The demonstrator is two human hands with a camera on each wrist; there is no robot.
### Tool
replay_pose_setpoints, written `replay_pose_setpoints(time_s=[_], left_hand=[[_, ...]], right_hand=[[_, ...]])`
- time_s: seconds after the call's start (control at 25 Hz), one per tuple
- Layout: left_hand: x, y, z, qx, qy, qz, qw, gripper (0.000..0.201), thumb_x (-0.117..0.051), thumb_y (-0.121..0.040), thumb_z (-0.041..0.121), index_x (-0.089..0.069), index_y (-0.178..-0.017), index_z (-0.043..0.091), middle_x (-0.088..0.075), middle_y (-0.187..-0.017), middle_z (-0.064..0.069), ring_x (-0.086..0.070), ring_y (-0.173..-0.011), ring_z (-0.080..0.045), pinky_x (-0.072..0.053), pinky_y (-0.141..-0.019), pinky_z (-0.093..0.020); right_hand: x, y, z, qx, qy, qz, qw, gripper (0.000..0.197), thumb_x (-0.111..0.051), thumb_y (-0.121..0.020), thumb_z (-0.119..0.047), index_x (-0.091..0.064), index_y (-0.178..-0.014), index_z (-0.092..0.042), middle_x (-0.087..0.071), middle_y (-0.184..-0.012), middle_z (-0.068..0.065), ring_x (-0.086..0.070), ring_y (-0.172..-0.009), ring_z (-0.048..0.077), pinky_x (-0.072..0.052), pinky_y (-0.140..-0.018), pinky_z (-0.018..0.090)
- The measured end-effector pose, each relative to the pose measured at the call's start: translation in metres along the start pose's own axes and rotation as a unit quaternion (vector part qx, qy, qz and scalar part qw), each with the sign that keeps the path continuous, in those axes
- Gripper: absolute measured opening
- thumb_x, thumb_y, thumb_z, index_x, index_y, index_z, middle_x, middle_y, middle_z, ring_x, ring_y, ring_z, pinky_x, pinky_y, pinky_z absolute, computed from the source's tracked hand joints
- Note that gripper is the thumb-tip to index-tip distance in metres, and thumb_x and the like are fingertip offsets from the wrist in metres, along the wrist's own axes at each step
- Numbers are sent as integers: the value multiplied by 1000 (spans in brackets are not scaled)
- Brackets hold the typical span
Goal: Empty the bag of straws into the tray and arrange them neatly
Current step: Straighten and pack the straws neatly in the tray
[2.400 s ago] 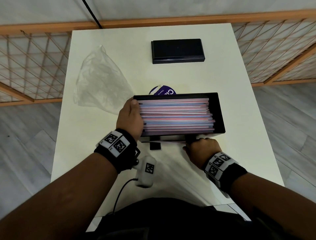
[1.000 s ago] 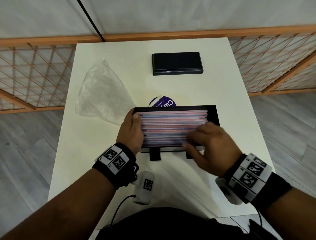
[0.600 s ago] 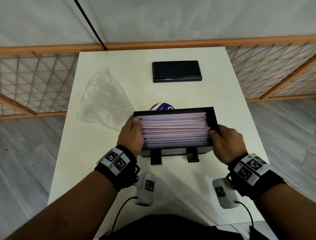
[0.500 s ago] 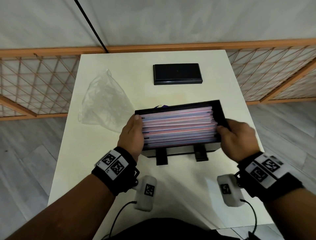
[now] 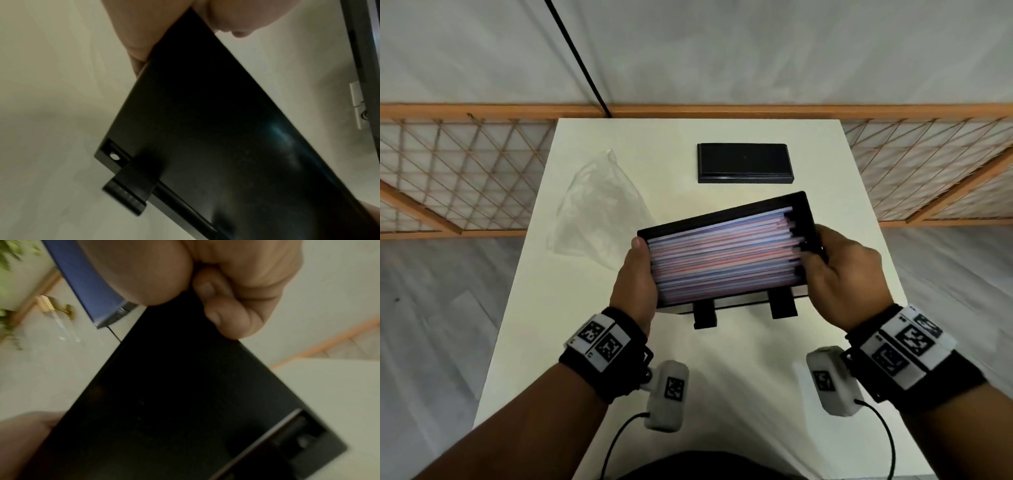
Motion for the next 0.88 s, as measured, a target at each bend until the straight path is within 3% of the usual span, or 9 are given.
replay_pose_setpoints(time_s=[0.12, 0.24, 0.32, 0.48, 0.56, 0.64, 0.72, 0.8, 0.88], left_hand=[[-1, -5, -13, -11, -61, -7, 998, 100, -24, -64, 103, -57, -134, 41, -64, -132, 3, -60, -122, -23, -45, -110, -52], [-10, 0, -1, -45, -118, -21, 992, 92, -18, -73, 89, -52, -139, 34, -60, -132, 2, -57, -121, -23, -42, -112, -48], [-13, 2, 2, -46, -158, -32, 986, 89, -17, -77, 83, -48, -141, 30, -58, -131, 2, -55, -119, -22, -41, -110, -43], [-7, 9, 13, -48, -218, -13, 975, 69, -28, -97, 71, -48, -139, 20, -56, -127, 1, -54, -115, -22, -39, -98, -34], [4, 18, 48, -129, -249, 72, 957, 49, -41, -103, 56, -54, -128, 16, -59, -118, 3, -54, -105, -18, -38, -91, -30], [1, 18, 68, -176, -201, 84, 960, 35, -52, -98, 54, -61, -99, 20, -66, -94, 6, -59, -88, -19, -41, -81, -34], [-20, 6, 57, -99, -101, 14, 990, 40, -53, -94, 55, -59, -79, 18, -65, -69, 1, -58, -64, -24, -46, -64, -37], [-47, 4, 27, 56, -23, -69, 996, 43, -50, -101, 50, -57, -78, 14, -60, -57, -3, -53, -46, -21, -43, -48, -27], [-59, 10, 11, 137, -20, -105, 985, 42, -49, -104, 47, -57, -79, 13, -59, -54, -4, -53, -41, -16, -43, -45, -23]], right_hand=[[-26, 9, 45, -96, -48, -35, 994, 39, -46, -90, -25, -62, -124, -15, -73, -91, 11, -63, -87, 33, -40, -71, 30], [-50, 19, 79, -151, -76, -77, 983, 35, -49, -91, -26, -58, -124, -16, -71, -96, 7, -61, -76, 29, -53, -76, 39], [-62, 25, 91, -176, -82, -109, 975, 30, -50, -95, -22, -56, -124, -16, -69, -93, 4, -59, -63, 25, -56, -68, 40], [-45, 20, 81, -167, -28, -102, 980, 27, -61, -94, -26, -54, -119, -19, -66, -78, 4, -58, -65, 19, -42, -65, 30], [-17, 5, 57, -129, -2, -23, 991, 22, -66, -89, -32, -58, -105, -20, -60, -66, -2, -57, -65, 13, -38, -62, 28], [-22, -7, 41, -151, -105, -22, 983, 17, -70, -83, -35, -60, -84, -21, -58, -60, -4, -56, -58, 14, -44, -60, 26], [-68, -6, 34, -258, -297, -116, 912, 19, -68, -84, -30, -58, -75, -17, -57, -60, 4, -55, -48, 23, -49, -56, 32], [-105, 5, 29, -364, -360, -201, 835, 16, -61, -93, -20, -56, -81, -10, -56, -64, 12, -56, -46, 26, -51, -53, 33], [-115, 8, 26, -395, -337, -239, 820, 16, -57, -95, -20, -57, -84, -8, -58, -66, 12, -60, -46, 25, -52, -53, 32]])
Point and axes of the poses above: each hand's wrist, its own y-axis away from the middle knuckle, its own x-axis out of the back of the hand, z = x × y, the point moved 10 cm from there along -y, towards the middle knuckle
